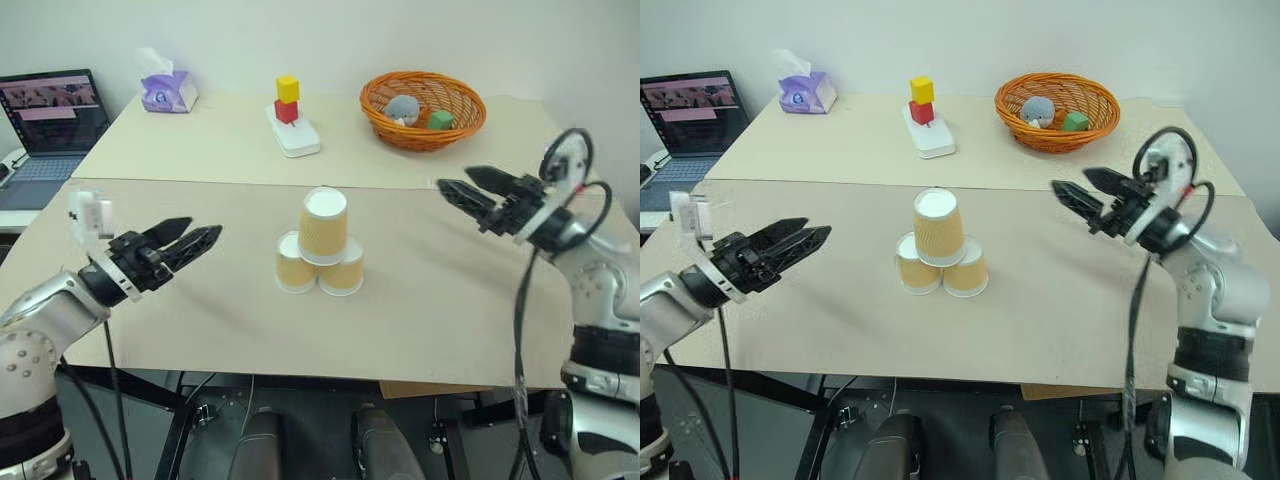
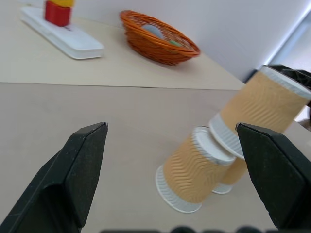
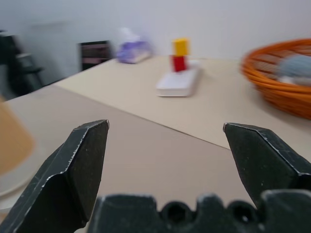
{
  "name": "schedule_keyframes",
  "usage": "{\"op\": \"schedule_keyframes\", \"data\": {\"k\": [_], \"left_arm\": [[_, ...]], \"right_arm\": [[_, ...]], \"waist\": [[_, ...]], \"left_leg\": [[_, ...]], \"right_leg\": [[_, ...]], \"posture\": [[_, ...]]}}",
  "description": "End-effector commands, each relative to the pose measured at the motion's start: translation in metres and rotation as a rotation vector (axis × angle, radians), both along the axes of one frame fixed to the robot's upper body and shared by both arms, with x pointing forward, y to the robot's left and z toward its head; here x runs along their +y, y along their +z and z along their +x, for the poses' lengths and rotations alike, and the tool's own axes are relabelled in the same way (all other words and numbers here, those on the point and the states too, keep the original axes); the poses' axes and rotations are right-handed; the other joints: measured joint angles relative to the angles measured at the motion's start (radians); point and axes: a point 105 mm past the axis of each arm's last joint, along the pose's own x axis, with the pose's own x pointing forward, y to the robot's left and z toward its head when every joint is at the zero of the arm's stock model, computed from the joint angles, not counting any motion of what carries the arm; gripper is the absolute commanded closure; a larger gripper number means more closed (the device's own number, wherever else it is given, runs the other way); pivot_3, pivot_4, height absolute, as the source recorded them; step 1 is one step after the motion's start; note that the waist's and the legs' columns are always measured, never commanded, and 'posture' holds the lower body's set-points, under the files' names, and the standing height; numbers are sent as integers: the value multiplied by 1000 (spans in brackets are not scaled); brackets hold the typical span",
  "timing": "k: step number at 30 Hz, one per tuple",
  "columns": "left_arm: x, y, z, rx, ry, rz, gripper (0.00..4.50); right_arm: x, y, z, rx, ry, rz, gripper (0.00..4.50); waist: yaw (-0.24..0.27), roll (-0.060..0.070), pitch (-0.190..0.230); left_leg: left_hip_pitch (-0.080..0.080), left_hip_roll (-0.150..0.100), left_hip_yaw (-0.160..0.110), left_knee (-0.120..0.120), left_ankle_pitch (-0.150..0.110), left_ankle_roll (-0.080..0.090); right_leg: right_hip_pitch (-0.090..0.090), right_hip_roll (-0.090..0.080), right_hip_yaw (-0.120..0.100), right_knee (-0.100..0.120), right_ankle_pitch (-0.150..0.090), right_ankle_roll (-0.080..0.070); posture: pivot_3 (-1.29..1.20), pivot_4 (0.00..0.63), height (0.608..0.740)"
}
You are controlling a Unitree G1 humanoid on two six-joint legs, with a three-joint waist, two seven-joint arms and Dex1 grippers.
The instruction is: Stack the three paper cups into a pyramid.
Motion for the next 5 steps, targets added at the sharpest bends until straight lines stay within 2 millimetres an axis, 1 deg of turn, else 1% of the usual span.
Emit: {"op": "schedule_keyframes", "data": {"k": [1,2,3,4,5], "left_arm": [[10,-1,6,-31,88,-9,0],[13,-5,10,-24,118,-28,0],[16,-11,14,-15,151,-28,0],[18,-14,17,-10,172,-26,0],[20,-20,20,-9,200,-9,0]], "right_arm": [[-20,-16,1,-7,-235,-29,80],[-24,-28,1,-1,-295,-70,80],[-23,-41,0,33,-319,-49,80],[-22,-49,-1,51,-333,-35,80],[-22,-58,-2,50,-363,-76,80]], "waist": [[0,0,0],[0,0,0],[0,0,0],[0,0,0],[0,0,0]], "left_leg": [[1,0,1,0,0,0],[1,0,1,0,0,0],[0,0,2,-1,0,0],[1,0,2,-1,0,0],[0,0,2,-1,0,0]], "right_leg": [[0,0,0,0,0,0],[0,1,0,0,0,0],[0,1,1,0,0,0],[0,1,1,0,0,0],[0,1,1,0,0,0]], "posture": [[0,150,658],[0,150,658],[0,150,658],[0,150,658],[0,150,658]]}}
